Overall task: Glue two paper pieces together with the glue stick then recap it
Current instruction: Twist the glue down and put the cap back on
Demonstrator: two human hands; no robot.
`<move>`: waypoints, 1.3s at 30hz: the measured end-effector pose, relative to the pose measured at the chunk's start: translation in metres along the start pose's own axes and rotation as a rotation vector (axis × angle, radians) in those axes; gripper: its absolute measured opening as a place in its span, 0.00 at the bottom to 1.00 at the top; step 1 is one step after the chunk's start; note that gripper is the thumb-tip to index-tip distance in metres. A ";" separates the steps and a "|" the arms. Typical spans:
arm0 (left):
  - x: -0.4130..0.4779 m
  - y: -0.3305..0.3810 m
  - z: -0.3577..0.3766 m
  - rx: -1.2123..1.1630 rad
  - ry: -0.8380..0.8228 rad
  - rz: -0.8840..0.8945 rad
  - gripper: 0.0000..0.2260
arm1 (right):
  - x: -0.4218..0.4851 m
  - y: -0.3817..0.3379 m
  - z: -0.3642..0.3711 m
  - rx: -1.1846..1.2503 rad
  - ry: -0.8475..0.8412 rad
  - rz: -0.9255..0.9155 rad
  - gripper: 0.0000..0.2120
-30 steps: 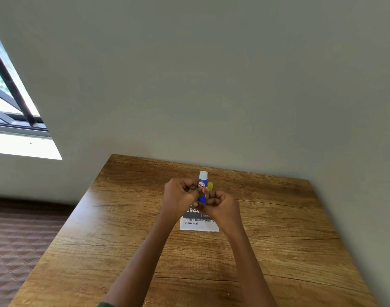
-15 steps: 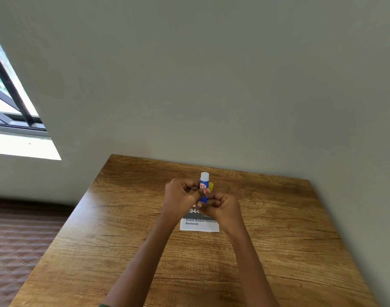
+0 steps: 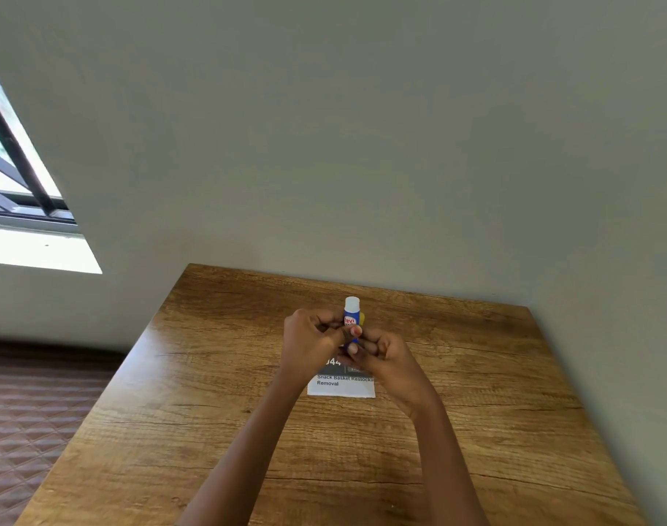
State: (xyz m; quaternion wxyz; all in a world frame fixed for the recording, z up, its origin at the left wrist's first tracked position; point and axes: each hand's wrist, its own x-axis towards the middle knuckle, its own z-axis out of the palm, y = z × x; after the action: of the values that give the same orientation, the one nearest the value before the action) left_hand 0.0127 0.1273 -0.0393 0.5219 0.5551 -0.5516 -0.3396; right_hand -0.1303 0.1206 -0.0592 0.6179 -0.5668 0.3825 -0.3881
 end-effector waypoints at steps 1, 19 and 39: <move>0.000 0.000 0.000 -0.003 0.000 -0.003 0.05 | 0.000 0.001 0.000 0.004 0.017 0.002 0.12; 0.001 0.000 -0.001 -0.036 0.058 -0.031 0.07 | 0.006 0.004 0.016 -0.168 0.312 -0.025 0.12; 0.004 -0.009 -0.002 -0.039 0.028 -0.111 0.06 | 0.001 -0.003 0.010 0.020 0.102 0.101 0.14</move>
State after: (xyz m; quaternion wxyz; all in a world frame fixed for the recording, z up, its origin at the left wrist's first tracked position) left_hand 0.0178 0.1223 -0.0463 0.5204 0.5794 -0.5059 -0.3709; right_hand -0.1205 0.1234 -0.0559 0.6222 -0.5200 0.4374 -0.3887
